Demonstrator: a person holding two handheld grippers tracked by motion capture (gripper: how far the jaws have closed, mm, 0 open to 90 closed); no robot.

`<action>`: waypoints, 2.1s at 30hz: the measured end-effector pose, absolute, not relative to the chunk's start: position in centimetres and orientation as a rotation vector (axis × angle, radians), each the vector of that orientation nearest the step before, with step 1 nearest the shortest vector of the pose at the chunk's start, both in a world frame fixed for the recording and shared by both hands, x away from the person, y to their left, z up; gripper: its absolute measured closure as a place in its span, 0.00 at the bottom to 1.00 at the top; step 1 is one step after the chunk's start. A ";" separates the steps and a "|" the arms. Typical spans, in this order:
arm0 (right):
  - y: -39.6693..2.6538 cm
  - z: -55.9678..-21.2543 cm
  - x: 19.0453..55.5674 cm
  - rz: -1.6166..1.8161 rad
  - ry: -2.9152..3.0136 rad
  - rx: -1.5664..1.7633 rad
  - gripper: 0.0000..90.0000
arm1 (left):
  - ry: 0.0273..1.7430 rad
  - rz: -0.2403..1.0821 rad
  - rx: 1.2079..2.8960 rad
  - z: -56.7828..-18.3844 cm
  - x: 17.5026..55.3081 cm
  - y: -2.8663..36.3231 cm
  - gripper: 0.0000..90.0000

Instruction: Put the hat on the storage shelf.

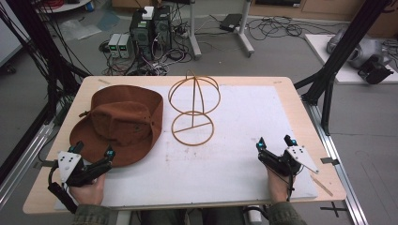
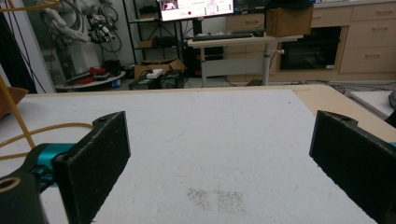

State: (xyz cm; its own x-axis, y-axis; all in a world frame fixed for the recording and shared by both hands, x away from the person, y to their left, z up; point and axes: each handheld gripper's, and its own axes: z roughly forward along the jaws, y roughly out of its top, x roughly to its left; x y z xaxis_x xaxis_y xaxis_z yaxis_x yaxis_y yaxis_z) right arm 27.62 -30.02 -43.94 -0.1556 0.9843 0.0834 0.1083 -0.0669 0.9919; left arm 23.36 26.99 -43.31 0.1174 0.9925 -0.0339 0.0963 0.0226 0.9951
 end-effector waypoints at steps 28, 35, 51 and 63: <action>-30.0 -44.1 27.9 1.355 1.391 1.288 0.05 | 1.110 1.059 1.355 -41.3 23.3 26.8 0.05; -30.2 -44.2 28.1 1.349 1.403 1.283 0.05 | 1.103 1.040 1.408 -40.8 24.2 26.4 0.05; -29.2 -44.5 28.3 1.340 1.473 1.235 0.05 | 1.340 0.857 1.713 -39.4 32.1 26.5 0.05; -29.1 -44.6 28.4 1.344 1.479 1.238 0.05 | 1.461 0.759 1.785 -41.2 34.2 26.4 0.22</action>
State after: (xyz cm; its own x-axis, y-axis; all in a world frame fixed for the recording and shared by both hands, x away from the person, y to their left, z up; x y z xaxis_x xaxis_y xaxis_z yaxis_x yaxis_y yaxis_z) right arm 28.40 -29.12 -44.58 -0.2308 0.9708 0.0656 0.1583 -0.0291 0.9870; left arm 34.17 26.37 -41.19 0.1928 0.9812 0.0099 0.5724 -0.1206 0.8111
